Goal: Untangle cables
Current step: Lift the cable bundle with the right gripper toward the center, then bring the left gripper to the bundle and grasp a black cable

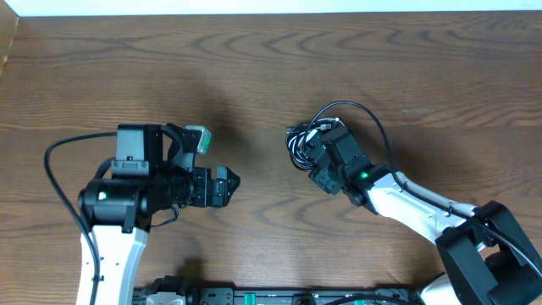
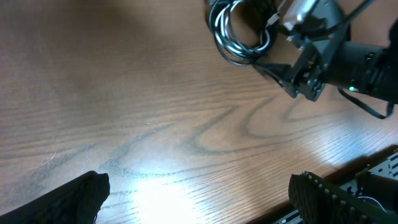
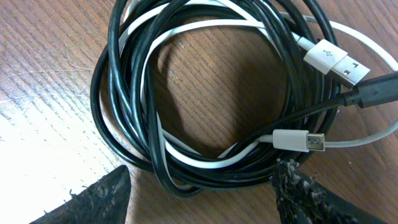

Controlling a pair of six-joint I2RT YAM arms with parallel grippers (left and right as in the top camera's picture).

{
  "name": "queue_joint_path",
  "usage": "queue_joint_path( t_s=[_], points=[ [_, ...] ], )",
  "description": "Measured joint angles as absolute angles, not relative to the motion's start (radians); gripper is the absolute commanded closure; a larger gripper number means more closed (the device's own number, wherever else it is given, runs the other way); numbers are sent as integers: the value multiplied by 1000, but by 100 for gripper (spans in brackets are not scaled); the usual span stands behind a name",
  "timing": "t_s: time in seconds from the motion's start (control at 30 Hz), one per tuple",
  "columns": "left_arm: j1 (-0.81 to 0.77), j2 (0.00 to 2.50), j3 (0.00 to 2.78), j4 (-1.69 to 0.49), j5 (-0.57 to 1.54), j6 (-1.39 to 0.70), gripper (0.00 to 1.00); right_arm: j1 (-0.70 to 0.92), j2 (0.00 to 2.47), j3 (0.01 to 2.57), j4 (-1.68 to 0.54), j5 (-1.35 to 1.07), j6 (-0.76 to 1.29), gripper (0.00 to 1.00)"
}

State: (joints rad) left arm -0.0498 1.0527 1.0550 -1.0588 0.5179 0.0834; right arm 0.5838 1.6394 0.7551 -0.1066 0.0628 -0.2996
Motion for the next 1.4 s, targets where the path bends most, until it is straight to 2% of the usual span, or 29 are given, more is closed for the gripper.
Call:
queue_joint_path(
  t_s=[0.23, 0.87, 0.9, 0.97, 1.03, 1.07, 1.1, 1.4],
  points=[
    [-50, 1108, 1055, -1058, 516, 83, 2, 584, 1644, 755, -97, 54, -303, 46],
    [-50, 1111, 1055, -1059, 525, 83, 2, 584, 1706, 756, -10, 32, -273, 53],
    [-50, 1111, 1055, -1059, 525, 83, 2, 584, 1712, 757, -6, 29, -273, 55],
    [-50, 1111, 1055, -1059, 525, 83, 2, 584, 1721, 760, 0, 22, -266, 74],
    [-50, 1111, 1055, -1059, 525, 83, 2, 585, 1729, 764, 2, 10, -256, 85],
    [-50, 1111, 1055, -1059, 525, 83, 2, 586, 1733, 765, 5, 7, -254, 96],
    [-50, 1111, 1055, -1059, 525, 83, 2, 587, 1736, 767, 9, 7, -254, 99],
    [-50, 1111, 1055, -1059, 525, 83, 2, 593, 1740, 767, 52, 15, -151, 99]
  ],
)
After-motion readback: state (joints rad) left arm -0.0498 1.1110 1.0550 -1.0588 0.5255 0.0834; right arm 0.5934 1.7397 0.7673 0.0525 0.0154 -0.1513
